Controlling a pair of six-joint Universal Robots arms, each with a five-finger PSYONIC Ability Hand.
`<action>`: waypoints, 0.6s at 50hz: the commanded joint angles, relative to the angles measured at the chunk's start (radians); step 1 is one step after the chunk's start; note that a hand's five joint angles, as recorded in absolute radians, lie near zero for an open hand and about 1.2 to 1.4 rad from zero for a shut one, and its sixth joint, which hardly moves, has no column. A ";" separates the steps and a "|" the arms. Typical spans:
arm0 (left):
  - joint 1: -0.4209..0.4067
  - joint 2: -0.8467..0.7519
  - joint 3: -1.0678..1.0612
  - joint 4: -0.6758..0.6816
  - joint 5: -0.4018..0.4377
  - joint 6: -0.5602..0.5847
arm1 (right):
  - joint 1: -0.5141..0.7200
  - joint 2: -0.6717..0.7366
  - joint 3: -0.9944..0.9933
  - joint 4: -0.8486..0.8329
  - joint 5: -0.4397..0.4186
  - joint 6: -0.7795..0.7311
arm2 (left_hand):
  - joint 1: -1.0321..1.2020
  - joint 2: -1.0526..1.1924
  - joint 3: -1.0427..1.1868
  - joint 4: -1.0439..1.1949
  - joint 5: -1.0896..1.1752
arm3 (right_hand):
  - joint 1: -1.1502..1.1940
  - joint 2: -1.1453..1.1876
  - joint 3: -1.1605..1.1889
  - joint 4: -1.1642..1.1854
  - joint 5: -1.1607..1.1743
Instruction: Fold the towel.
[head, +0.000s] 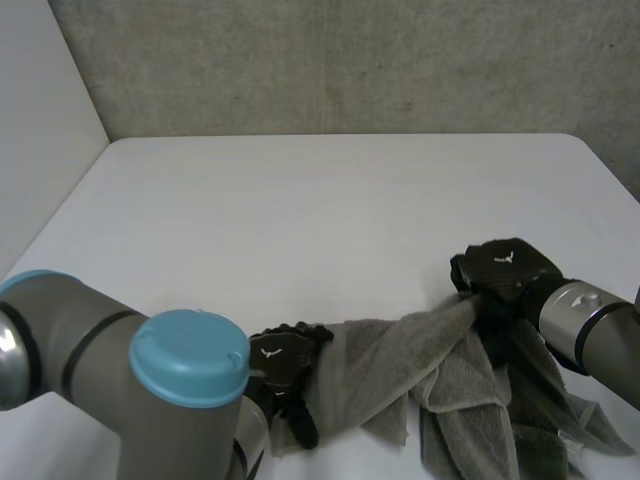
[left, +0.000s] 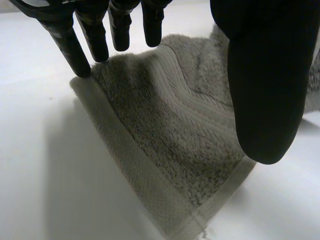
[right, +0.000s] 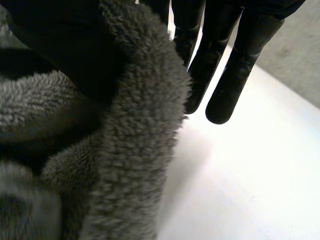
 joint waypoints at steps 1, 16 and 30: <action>-0.021 -0.084 0.065 0.024 -0.008 0.006 | 0.005 -0.020 -0.007 -0.065 -0.004 0.104 | 0.038 0.036 0.037 0.038 0.018 | 0.441 0.230 0.217 0.209 0.278; -0.026 -0.216 0.198 0.037 -0.028 0.021 | 0.025 -0.010 -0.086 -0.084 0.010 0.119 | 0.713 0.712 0.713 0.714 0.694 | 0.441 0.230 0.217 0.209 0.278; 0.068 -0.103 0.434 0.040 -0.127 0.081 | 0.122 0.035 -0.318 -0.194 0.084 0.119 | 1.212 1.210 1.211 1.212 1.192 | 0.441 0.230 0.217 0.209 0.278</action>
